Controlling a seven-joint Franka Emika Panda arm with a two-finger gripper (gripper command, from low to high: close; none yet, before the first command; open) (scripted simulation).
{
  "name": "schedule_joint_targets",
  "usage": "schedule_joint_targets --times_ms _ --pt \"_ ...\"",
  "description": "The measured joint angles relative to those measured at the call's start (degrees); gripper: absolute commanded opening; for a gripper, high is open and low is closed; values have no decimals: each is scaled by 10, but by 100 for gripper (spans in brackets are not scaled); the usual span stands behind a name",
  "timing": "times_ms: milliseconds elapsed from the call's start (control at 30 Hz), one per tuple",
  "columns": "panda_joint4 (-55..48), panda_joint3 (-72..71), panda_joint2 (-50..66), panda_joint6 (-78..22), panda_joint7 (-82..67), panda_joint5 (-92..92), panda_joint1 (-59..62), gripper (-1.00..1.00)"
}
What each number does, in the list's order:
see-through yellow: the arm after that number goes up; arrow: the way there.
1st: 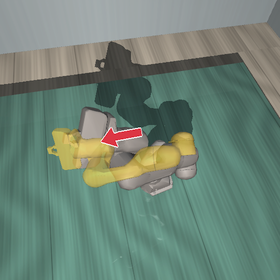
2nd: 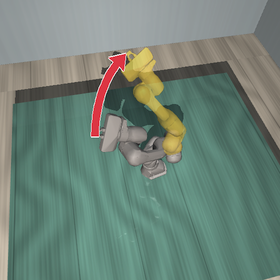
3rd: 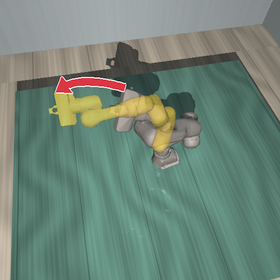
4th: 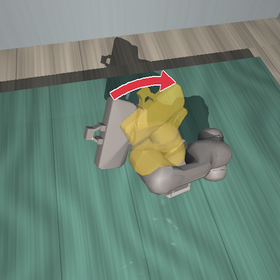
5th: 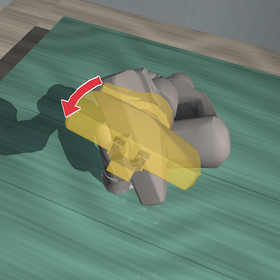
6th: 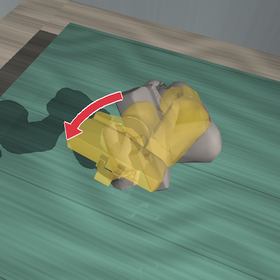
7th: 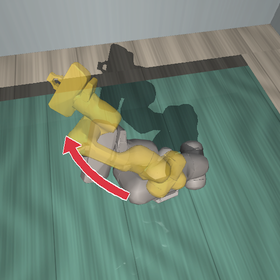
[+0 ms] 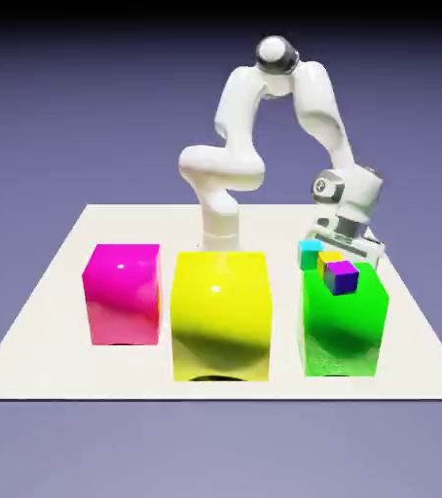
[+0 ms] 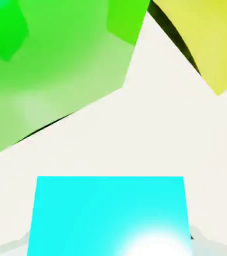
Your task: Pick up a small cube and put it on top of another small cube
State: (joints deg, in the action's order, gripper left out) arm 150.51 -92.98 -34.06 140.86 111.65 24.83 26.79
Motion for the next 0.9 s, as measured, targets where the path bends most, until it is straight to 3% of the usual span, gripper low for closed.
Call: schedule_joint_targets --times_ms 300,500,667,800,833,900 --pt "-151 107 97 -85 -121 -220 21 -100" --pt "-204 232 124 -143 -37 -332 37 -100" --pt "-219 325 120 -160 87 -312 3 -100" --pt "-178 253 181 -76 151 -378 78 -100" --pt "-174 245 188 -68 157 -386 86 100" --pt "-174 245 188 -68 157 -386 86 100"
